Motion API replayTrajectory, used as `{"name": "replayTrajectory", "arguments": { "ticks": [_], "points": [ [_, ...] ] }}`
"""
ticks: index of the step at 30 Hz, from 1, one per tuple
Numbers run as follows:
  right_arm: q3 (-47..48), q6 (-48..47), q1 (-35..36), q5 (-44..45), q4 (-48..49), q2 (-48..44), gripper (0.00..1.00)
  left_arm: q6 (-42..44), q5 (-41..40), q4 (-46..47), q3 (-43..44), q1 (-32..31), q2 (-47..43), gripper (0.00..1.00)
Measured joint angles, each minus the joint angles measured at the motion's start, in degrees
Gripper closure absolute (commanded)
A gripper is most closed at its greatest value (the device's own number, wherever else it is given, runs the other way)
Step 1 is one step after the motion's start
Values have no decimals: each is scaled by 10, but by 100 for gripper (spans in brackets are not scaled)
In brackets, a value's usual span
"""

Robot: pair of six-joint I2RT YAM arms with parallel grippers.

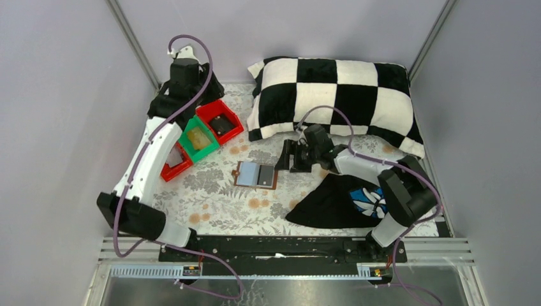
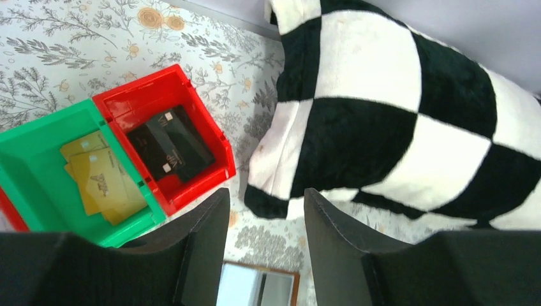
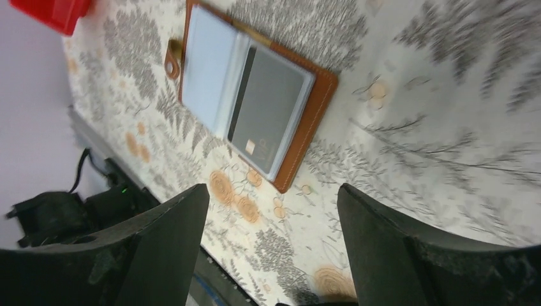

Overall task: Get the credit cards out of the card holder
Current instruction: Reset both arms

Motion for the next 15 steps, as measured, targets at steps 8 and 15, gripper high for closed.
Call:
{"name": "replayTrajectory", "arguments": {
  "ticks": [8,15],
  "points": [
    [130,-115,0,242,-178,-121,0,70,62,-3,-164,1,-123,48],
    [100,-151,-1,483,-181,-287,0,84,63,31,-362,0,-275,48]
  ]
}}
